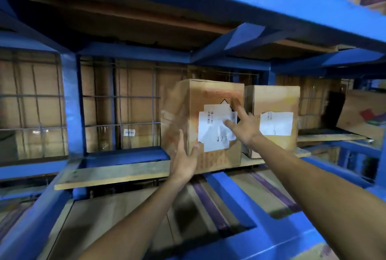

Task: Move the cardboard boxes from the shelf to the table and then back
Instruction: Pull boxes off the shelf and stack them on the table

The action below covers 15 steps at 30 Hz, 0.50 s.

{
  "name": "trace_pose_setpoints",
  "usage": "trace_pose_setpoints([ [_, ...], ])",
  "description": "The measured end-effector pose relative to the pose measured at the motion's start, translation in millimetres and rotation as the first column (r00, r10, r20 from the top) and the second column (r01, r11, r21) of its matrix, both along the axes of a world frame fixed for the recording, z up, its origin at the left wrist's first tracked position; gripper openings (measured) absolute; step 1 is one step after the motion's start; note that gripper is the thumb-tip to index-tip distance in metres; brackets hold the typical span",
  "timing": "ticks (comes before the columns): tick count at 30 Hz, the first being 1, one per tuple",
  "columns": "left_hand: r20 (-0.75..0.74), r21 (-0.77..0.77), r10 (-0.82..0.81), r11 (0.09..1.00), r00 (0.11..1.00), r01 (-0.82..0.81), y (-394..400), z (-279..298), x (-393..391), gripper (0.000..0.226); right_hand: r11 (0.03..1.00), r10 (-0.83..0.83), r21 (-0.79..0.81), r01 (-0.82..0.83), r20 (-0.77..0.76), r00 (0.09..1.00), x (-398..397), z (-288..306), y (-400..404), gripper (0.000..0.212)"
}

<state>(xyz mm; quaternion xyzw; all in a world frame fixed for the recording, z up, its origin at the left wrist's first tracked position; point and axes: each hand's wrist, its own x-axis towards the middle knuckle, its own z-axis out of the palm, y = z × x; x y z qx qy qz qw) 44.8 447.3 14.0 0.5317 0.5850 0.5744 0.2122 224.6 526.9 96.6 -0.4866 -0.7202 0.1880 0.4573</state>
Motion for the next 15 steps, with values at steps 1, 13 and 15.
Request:
trace_pose_setpoints([
  [1, -0.025, 0.013, 0.002, 1.000, 1.000, -0.001, 3.9, -2.4, 0.1, 0.071, 1.000, -0.019, -0.018, 0.020, 0.014, 1.000, -1.2, -2.4, 12.1, 0.081],
  [13, 0.041, 0.055, 0.114, 0.992, 0.993, -0.117, -3.3, 8.1, 15.4, 0.073, 0.995, 0.094, -0.020, -0.101, -0.225, 0.970, -7.0, -38.4, 19.6, 0.080],
  [15, -0.034, 0.037, 0.208, 0.978, 0.978, -0.206, -14.3, 23.6, 12.2, 0.072, 0.994, 0.092, -0.037, -0.105, -0.262, 0.961, -16.2, -37.6, 8.0, 0.091],
])
